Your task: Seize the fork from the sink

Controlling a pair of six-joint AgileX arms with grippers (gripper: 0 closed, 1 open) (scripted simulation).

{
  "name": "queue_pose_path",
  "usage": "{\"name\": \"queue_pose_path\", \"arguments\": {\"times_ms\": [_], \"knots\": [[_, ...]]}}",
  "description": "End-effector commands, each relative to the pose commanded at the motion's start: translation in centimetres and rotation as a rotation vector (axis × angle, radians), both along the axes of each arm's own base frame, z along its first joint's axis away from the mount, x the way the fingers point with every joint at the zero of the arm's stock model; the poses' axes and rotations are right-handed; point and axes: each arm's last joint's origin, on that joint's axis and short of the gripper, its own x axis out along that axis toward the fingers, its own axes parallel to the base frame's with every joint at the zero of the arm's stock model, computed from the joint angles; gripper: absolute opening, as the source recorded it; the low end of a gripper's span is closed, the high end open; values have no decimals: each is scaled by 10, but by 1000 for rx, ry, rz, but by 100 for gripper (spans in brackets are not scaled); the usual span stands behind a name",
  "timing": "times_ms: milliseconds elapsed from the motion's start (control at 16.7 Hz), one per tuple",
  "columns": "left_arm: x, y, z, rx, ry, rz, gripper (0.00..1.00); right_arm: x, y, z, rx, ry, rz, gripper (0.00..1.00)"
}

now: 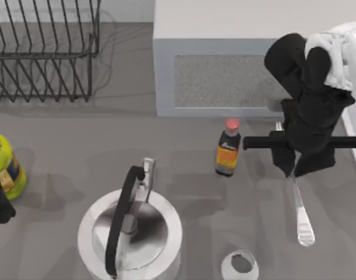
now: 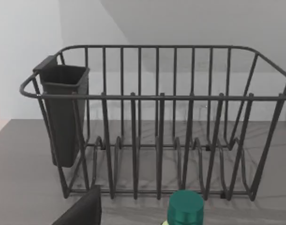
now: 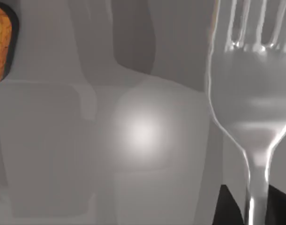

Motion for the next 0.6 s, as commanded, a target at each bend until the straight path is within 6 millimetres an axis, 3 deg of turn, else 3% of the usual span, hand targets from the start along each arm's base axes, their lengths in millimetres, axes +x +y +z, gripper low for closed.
{"name": "queue_pose_path", "arguments": {"times_ms": [600], "knots": [[0, 0, 0, 0, 0, 0, 100, 0, 0, 0, 0, 0, 0, 90]]}}
